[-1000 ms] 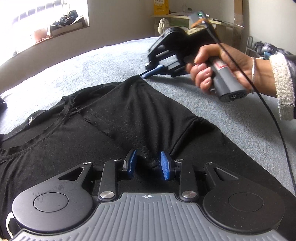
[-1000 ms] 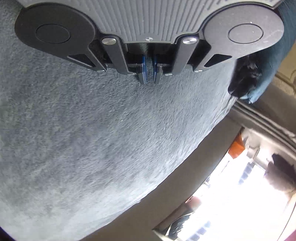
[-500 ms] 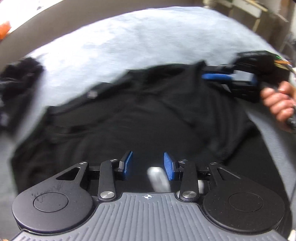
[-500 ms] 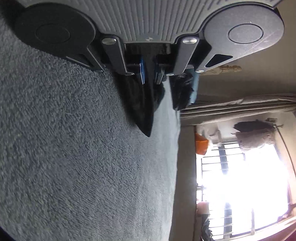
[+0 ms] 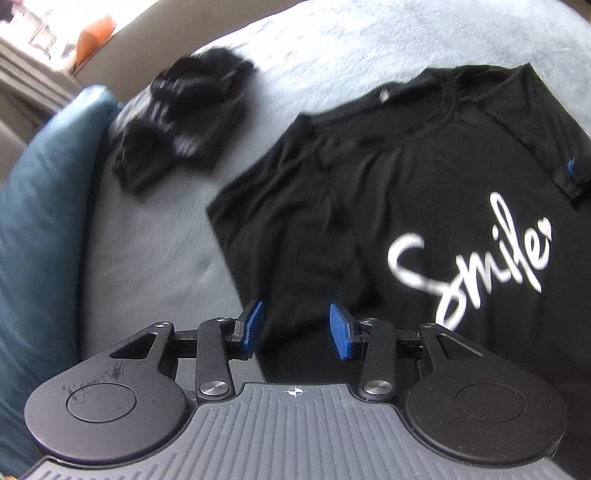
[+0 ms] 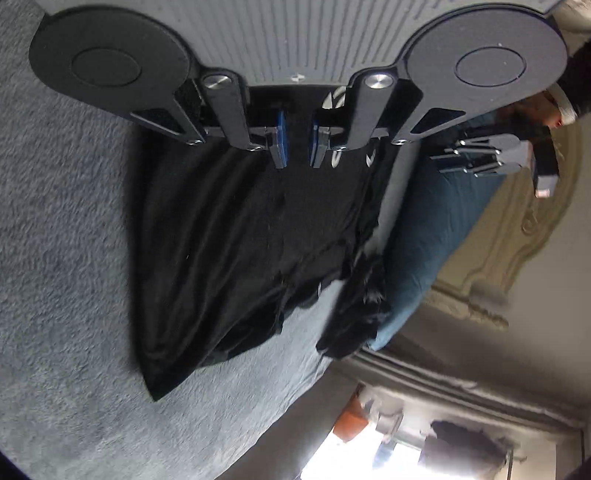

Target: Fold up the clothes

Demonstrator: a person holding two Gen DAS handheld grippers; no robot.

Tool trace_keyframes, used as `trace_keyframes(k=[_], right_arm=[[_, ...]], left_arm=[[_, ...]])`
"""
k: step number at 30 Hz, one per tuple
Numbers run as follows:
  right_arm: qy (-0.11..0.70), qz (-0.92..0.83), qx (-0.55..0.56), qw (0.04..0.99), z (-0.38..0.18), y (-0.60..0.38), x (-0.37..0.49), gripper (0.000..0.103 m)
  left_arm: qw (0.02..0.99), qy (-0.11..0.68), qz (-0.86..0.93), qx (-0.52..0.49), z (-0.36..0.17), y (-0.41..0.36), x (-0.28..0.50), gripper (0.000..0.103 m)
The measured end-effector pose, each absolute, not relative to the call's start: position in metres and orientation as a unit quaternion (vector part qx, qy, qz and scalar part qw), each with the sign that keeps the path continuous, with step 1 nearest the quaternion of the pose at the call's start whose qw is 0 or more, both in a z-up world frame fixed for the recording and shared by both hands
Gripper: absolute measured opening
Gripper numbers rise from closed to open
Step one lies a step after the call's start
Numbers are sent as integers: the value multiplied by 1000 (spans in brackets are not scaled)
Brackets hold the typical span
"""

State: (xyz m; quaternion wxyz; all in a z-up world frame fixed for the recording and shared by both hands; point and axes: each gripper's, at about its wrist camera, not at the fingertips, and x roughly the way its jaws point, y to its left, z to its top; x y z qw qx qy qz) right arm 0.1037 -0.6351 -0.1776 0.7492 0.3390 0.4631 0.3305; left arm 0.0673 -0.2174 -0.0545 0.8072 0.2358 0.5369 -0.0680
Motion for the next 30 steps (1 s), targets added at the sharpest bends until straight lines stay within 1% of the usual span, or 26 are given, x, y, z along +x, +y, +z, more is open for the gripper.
trace_keyframes(k=[4,8,11,13,16,18,21,30], right_arm=[[490,374,292,732,-164,-604,79,14],[488,429,276,709,-137,-581,45,14],[482,461,286,688,-122,-569,20,17],[491,467,303,670,-114,-557,5,22],[513,466,334,639,-109,-545,-21,23],[524,463,352,623,-108,-535,-38,23],[545,450,369,604,-107,-520,-61,23],[593,403,340,609,-93,-500,-100,23]], left_arm=[[809,545,-76,205,-50,-188,39,40],[808,557,-90,169,-47,-156,8,40],[804,569,-109,132,-50,-130,-16,40],[797,580,-122,114,-53,-115,-33,40],[798,578,-141,96,-58,-101,-62,40],[795,583,-153,64,-64,-91,-78,40],[788,588,-177,36,-75,-86,-100,40],[767,618,-171,35,-96,-94,-144,40]])
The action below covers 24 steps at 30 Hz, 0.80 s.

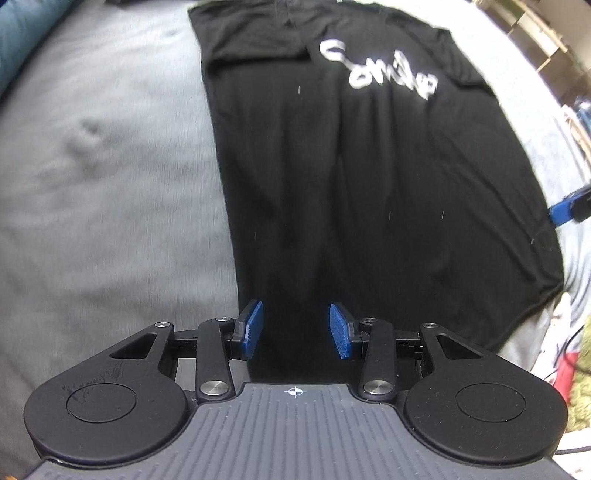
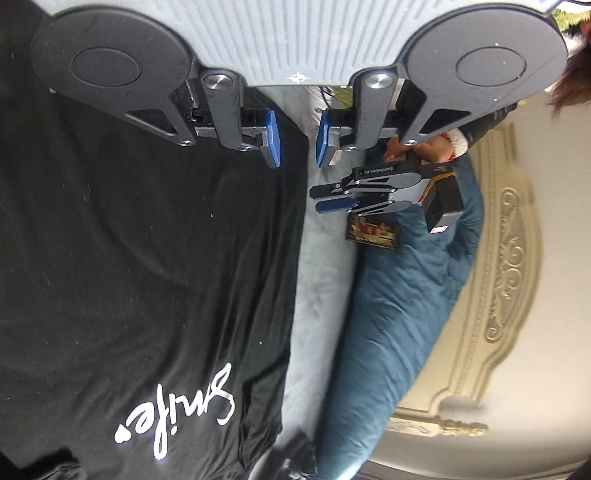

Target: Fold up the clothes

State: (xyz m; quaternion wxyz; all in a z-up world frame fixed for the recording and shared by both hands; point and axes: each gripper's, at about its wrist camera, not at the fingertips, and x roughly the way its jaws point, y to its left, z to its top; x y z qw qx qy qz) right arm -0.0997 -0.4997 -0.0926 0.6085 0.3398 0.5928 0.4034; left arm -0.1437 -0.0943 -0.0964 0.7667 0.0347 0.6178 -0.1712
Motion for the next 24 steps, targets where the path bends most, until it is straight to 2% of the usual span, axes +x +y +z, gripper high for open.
trace_keyframes(k=[6,12,15,24], right_arm=[[611,355,321,631,-90,-520,-113,25],[586,281,334,682,-94,-579,-125,29],[571,234,360,700,-102,-614,-134,29],[567,131,406,704,-148,-679,-157,30]], left_arm=[[744,653,-140,-17,-113,-77,-156,40],[774,621,-111,-53,-113,-63,-169,40],[792,599,-96,-66,-108,-58,-174,40],[775,619,-68,-110,-126,-58,-178,40]])
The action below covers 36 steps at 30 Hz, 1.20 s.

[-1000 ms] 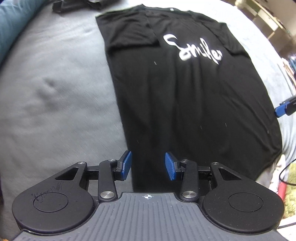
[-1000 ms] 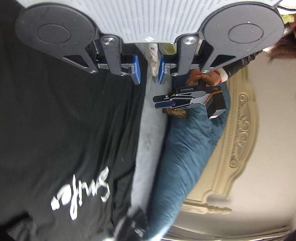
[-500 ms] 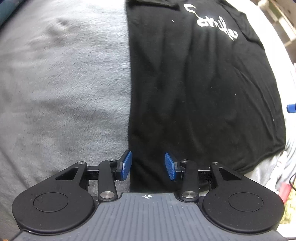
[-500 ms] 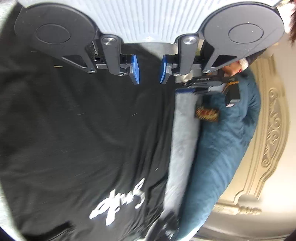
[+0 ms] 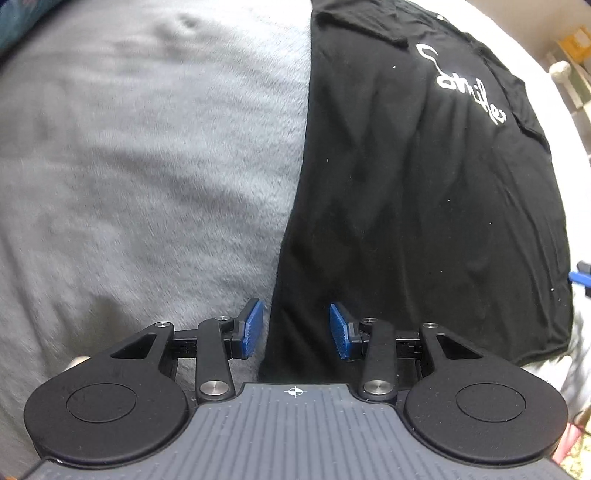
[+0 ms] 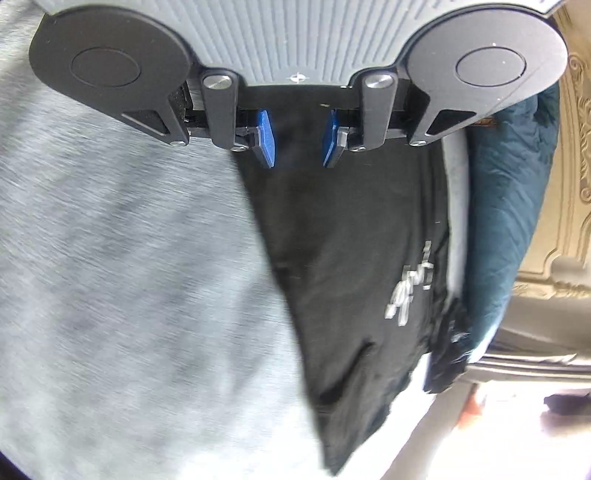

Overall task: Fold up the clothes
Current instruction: 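Lower both open grippers onto the hem of the black T-shirt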

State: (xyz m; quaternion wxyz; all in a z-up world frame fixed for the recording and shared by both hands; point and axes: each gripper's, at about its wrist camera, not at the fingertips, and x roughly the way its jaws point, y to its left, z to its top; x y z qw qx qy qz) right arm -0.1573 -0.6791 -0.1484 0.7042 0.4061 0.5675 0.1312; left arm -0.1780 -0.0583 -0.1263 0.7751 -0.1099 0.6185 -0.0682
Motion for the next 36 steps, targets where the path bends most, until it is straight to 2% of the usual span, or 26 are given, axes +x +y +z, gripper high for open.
trace_keyframes(k=[7,13,27,36], right_arm=[[551,128,421,709,-157,-691,-154,30],[585,150,425,675,-178,-684,-163,31],[646,189,426,604,-189,-681,-191,30],[601,168,407,667,-158,-711,-194,31]], left_arm=[[775,619,-71,-103,-129,-57,-172,40],[751,642,-110,-106,-137,-54,-176,40],[707,672,-181,-128,-144,-35,-201,40],[709,670,-175,-133,-145,-36,-203,40]])
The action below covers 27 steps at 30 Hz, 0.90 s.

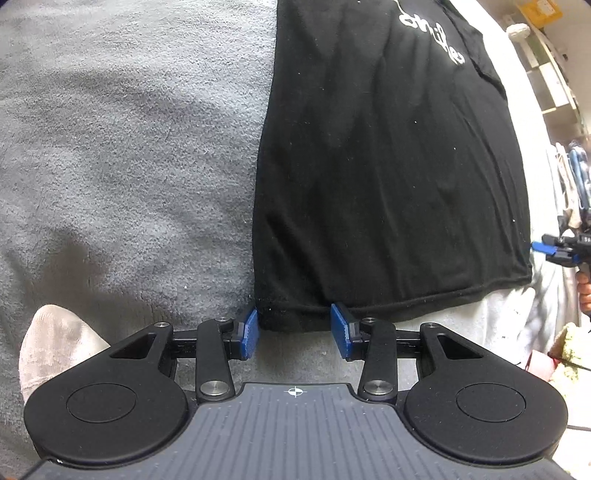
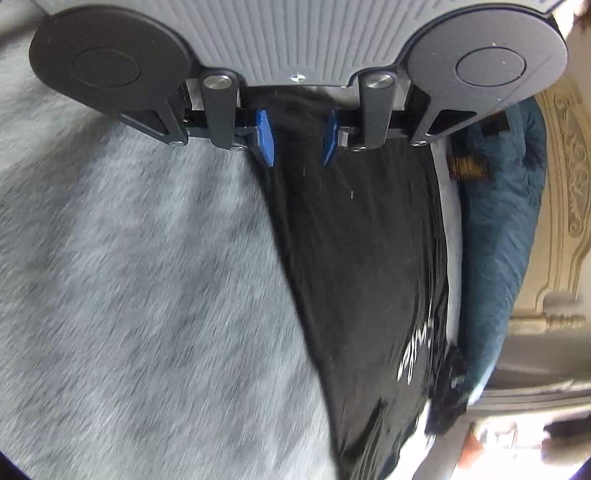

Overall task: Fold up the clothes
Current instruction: 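Lower both open grippers onto the hem of the black T-shirt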

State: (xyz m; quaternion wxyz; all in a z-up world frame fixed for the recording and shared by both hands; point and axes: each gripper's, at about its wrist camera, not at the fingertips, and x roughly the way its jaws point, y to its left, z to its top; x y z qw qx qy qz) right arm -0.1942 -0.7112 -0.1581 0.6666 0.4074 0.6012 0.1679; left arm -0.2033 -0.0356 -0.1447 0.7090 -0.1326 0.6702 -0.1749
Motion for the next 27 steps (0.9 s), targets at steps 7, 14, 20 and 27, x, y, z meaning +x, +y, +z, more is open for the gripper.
trace_keyframes(k=[7,14,20,27], right_arm=[[643,152,404,633,-180,-715,-214,31],[658,173,372,631,-180,-697,-233,25],[645,199,326,662,-164,-687,-237,4],[630,208,307,682,-155,-679,-235,3]], left_arm=[[714,665,-179,-127,-144,-34,-207,40],[717,664,-183,-109,-143,-38,-207,36],[717,663,-197,-85,-139,-38,-206,27],[725,653,-208,-75,-137,-40,-208,11]])
